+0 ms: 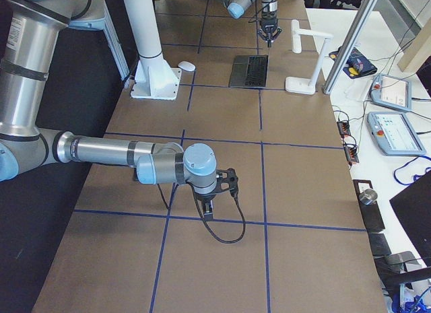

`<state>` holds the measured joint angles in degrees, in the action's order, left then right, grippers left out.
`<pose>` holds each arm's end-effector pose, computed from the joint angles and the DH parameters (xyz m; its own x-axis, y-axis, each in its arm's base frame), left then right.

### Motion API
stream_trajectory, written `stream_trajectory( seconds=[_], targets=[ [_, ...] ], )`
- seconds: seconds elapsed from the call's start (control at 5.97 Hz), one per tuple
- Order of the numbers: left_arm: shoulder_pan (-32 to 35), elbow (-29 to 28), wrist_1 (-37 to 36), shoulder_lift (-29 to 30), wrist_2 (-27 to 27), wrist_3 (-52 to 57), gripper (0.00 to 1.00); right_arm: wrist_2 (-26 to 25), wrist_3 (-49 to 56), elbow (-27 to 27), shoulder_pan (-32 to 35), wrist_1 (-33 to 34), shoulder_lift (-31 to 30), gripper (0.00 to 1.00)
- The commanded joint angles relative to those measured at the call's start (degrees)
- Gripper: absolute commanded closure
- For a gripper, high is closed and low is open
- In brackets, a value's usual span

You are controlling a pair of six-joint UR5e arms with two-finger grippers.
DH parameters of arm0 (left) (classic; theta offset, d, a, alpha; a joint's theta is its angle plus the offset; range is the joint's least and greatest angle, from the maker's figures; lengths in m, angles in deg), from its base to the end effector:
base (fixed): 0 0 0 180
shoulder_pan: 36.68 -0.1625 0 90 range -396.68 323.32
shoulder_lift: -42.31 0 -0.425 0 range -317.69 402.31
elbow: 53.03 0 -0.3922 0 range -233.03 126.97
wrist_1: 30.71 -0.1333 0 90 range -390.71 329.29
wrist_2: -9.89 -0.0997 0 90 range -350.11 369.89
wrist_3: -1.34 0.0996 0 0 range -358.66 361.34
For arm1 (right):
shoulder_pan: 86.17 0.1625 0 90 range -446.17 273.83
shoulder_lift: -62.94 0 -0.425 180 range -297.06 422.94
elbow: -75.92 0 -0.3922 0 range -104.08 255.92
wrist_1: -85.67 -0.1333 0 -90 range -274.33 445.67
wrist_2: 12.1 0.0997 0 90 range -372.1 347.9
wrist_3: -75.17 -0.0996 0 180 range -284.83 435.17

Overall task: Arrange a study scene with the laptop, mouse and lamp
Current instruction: 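Carry the laptop with the left gripper toward the white lamp, then lower the laptop in front of the lamp and open the left gripper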

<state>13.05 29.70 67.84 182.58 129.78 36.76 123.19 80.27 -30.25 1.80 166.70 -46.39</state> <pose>0.4166 -0.6212 0.1423 0.1006 0.9743 0.2014 -0.5647 -0.1107 0.8178 0.0498 -0.3592 0.6448 0.6946 -0.1848 0.6952 0.0974 0.9817 0.1637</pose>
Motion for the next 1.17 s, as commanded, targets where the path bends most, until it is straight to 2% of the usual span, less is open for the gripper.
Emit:
stream_trajectory(
  seconds=[0.0,0.17,0.34,0.67,0.84,1.01],
  targets=[
    [0.82,-1.61,1.2,1.06,-0.18,-2.45,0.95,0.06,0.0,0.0,0.0,0.0,0.0,0.0],
    [0.9,-1.53,1.2,0.97,-0.18,-6.9,0.84,0.15,0.0,0.0,0.0,0.0,0.0,0.0],
    [0.9,-1.18,1.72,0.71,-0.18,-7.64,0.47,0.15,0.0,0.0,0.0,0.0,0.0,0.0],
    [0.9,2.49,1.55,-1.65,-0.18,-7.56,0.19,0.15,-0.09,0.0,0.0,0.09,0.0,0.0],
    [0.99,6.52,1.12,-4.28,-0.01,-7.48,0.1,0.15,0.0,0.0,0.0,0.0,0.0,0.0],
    [1.17,12.22,0.85,-9.52,0.25,-7.48,0.01,0.15,0.0,0.0,0.0,0.0,0.0,0.0]
  ],
)
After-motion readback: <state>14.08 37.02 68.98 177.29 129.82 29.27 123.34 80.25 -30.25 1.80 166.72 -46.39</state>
